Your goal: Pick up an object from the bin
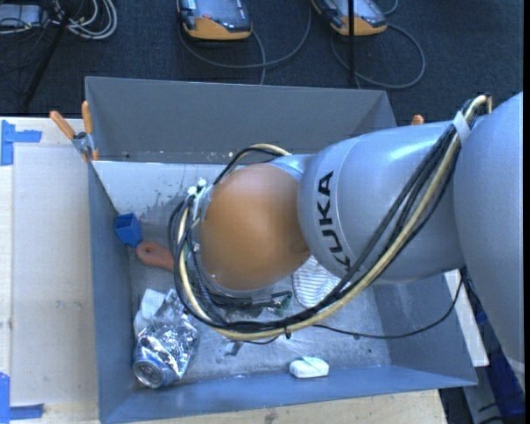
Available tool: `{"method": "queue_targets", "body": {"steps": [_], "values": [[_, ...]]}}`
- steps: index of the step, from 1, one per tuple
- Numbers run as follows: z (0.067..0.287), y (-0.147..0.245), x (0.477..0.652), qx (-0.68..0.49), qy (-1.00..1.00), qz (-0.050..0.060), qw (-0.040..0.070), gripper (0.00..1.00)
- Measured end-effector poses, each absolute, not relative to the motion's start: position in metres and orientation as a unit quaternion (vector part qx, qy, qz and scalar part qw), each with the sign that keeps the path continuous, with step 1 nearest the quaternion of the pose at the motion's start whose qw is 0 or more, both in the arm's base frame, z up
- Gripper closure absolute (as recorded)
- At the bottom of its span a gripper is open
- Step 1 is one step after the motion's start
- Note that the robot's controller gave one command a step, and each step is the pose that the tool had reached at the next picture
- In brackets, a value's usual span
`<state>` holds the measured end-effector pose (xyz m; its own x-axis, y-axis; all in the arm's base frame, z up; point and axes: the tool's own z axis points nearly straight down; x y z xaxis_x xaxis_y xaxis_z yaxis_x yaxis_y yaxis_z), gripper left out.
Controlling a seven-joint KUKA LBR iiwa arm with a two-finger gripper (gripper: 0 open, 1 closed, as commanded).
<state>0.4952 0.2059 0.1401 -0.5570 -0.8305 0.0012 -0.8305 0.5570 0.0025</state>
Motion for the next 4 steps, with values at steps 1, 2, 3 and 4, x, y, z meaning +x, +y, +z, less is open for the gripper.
{"method": "queue_targets", "body": {"steps": [1,2,3,4], "values": [[0.14,0.205,0.496,0.47,-0.883,-0.001,0.001,0.0],[0.08,0.224,0.5,0.642,-0.767,0.006,-0.002,1.0],[0.08,0.224,0.5,0.641,-0.767,0.006,-0.002,1.0],[0.189,0.236,0.488,0.663,-0.748,-0.001,0.0,1.0]]}}
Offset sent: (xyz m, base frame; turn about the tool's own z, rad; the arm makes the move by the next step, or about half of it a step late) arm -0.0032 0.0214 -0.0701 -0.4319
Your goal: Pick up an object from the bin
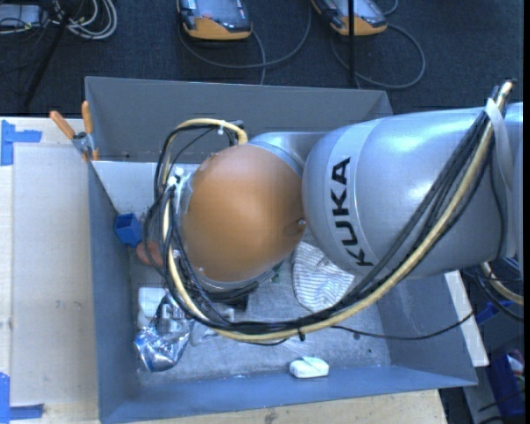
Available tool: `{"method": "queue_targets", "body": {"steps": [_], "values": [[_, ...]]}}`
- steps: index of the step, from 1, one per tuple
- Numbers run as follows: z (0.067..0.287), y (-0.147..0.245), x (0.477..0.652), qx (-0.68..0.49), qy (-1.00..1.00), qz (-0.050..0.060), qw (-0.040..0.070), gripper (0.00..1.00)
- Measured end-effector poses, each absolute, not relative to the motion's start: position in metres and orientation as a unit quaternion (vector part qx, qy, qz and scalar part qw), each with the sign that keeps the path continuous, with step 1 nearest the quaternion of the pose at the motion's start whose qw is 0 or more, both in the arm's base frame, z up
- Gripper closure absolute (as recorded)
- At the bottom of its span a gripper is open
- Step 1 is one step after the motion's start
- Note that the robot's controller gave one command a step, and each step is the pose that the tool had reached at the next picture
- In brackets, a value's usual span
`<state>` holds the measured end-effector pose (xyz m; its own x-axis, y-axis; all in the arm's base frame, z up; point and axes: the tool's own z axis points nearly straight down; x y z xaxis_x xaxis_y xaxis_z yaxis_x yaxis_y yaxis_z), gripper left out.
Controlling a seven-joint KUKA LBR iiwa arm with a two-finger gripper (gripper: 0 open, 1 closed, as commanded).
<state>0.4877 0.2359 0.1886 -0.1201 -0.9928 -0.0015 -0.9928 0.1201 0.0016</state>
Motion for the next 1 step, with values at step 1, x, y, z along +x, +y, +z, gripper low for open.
{"method": "queue_targets", "body": {"steps": [1], "values": [[0.1885,0.2357,0.4877,-0.663,0.749,0.001,0.0,1.0]]}}
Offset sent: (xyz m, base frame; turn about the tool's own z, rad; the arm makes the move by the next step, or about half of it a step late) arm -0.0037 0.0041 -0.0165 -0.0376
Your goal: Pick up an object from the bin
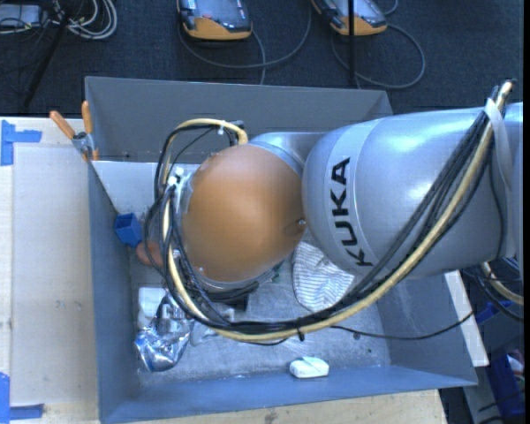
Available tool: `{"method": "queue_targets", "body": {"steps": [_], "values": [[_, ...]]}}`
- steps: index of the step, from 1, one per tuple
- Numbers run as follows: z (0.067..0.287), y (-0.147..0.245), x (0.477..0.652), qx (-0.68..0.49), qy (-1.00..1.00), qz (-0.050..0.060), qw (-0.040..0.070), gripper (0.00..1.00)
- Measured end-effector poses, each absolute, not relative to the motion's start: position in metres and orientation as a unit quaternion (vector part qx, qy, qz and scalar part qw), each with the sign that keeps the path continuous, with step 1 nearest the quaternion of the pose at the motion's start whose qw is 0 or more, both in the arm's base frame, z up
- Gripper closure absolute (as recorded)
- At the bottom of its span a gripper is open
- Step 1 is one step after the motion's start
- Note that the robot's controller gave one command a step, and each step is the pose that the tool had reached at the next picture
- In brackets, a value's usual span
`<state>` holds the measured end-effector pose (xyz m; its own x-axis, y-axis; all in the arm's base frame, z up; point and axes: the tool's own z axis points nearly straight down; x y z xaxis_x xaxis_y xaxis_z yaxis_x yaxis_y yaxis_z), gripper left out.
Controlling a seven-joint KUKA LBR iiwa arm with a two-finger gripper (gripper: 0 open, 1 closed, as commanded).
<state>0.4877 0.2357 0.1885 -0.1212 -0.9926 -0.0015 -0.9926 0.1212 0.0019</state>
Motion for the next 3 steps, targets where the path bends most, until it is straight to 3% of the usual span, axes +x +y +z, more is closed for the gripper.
{"method": "queue_targets", "body": {"steps": [2,3], "values": [[0.179,0.244,0.479,0.666,-0.746,-0.001,0.001,1.0],[0.221,0.236,0.484,0.66,-0.751,-0.002,0.001,1.0]]}}
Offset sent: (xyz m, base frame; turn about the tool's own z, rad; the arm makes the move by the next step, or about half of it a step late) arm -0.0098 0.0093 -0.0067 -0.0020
